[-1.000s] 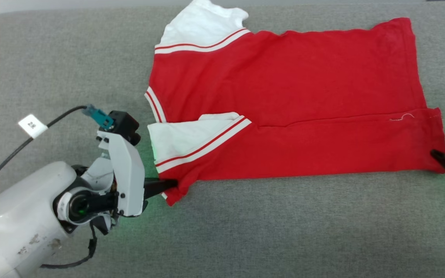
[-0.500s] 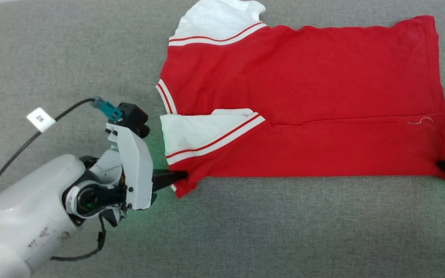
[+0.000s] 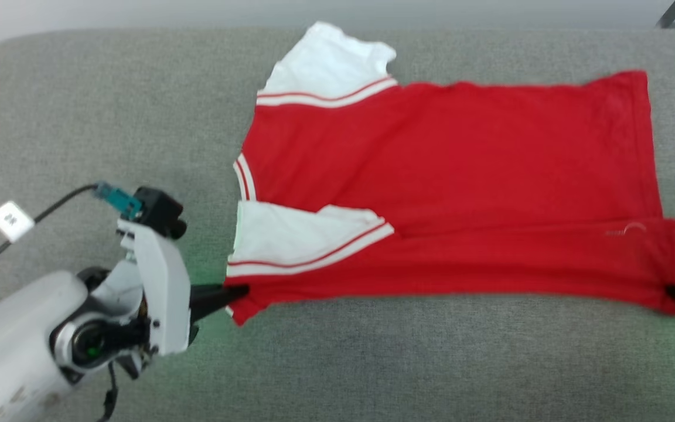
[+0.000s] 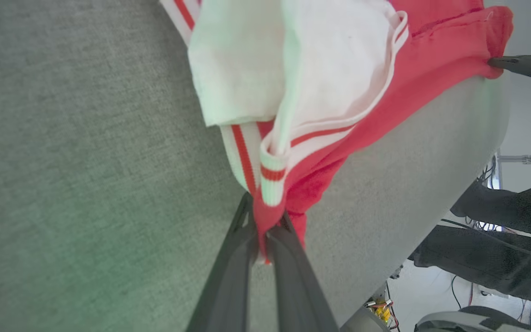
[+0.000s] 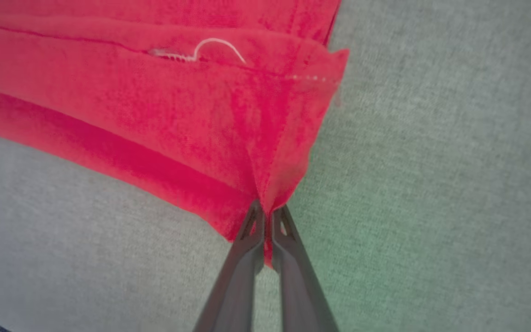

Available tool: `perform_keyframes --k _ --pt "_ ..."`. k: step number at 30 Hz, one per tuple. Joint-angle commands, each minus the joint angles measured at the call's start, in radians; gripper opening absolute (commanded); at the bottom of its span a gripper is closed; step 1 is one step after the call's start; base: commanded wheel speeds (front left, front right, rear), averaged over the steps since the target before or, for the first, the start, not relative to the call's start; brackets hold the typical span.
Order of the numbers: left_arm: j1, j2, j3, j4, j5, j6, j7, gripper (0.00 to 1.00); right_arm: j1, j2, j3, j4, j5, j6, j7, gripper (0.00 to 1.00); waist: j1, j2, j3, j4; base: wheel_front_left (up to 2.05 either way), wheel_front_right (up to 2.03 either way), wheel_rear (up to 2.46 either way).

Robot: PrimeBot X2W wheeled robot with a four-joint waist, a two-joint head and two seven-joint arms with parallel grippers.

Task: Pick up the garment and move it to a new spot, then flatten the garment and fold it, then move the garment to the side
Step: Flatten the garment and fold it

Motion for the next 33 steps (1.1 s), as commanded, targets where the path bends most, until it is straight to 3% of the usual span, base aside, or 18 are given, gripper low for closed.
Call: perform_keyframes --k 1,12,17,18,19,20,21,22,23,25,29,33 --pt "0.024 0.02 -0.001 -0.017 0.006 0.0 -0.009 0.0 0.033 -0.01 -0.011 -0.013 0.008 -0.001 0.005 0.0 0.0 0.0 -0.013 -0.003 0.0 0.0 0.0" --pt "0.171 0.139 -0.014 -0.203 0.0 0.037 -0.12 0.0 0.248 -0.006 -0.097 -0.161 0.015 -0.001 0.014 0.0 0.0 0.0 -0.037 -0.013 0.0 0.0 0.0" --pt "0.22 0.162 -0.018 -0.254 0.003 0.051 -0.174 0.0 0.291 0.01 -0.133 -0.206 0.002 -0.001 0.022 0.0 0.0 0.0 -0.039 -0.015 0.0 0.0 0.0" --pt "0.224 0.161 -0.016 -0.258 0.005 0.053 -0.184 0.0 0.295 0.017 -0.143 -0.212 -0.002 -0.001 0.015 0.24 0.0 0.0 -0.04 -0.014 0.0 0.0 0.0" --pt "0.228 0.161 -0.012 -0.26 0.005 0.057 -0.194 0.2 0.297 0.025 -0.154 -0.214 -0.007 -0.001 0.01 0.61 0.0 0.0 -0.042 -0.013 0.0 0.0 0.0" --pt "0.234 0.158 -0.012 -0.26 0.001 0.061 -0.202 0.31 0.3 0.035 -0.16 -0.216 -0.008 -0.001 0.008 0.95 0.0 0.0 -0.045 -0.012 0.0 0.0 0.0" --pt "0.237 0.156 -0.011 -0.262 0.003 0.06 -0.211 0.41 0.3 0.044 -0.168 -0.222 -0.006 -0.001 0.006 1.0 0.0 0.0 -0.048 -0.011 0.0 0.0 0.0" --pt "0.239 0.156 -0.006 -0.262 0.006 0.061 -0.224 0.54 0.297 0.053 -0.179 -0.228 -0.002 -0.001 0.001 1.0 0.0 0.0 -0.051 -0.011 0.0 0.0 0.0" --pt "0.243 0.154 -0.001 -0.264 0.005 0.064 -0.24 0.8 0.294 0.061 -0.192 -0.231 0.0 -0.001 -0.002 1.0 0.0 0.0 -0.055 -0.01 0.0 0.0 0.0" --pt "0.257 0.155 0.01 -0.272 0.008 0.064 -0.28 1.0 0.29 0.08 -0.216 -0.242 -0.001 -0.001 -0.012 1.0 0.0 0.0 -0.064 -0.009 0.0 0.0 0.0" --pt "0.281 0.162 0.027 -0.282 0.015 0.075 -0.352 1.0 0.28 0.112 -0.253 -0.258 -0.031 -0.001 -0.056 1.0 0.0 0.0 -0.076 -0.006 0.0 0.0 0.0" --pt "0.321 0.158 0.059 -0.286 0.04 0.108 -0.493 1.0 0.251 0.163 -0.274 -0.272 -0.102 -0.001 -0.164 1.0 0.0 0.0 -0.084 -0.002 0.0 0.0 0.0"
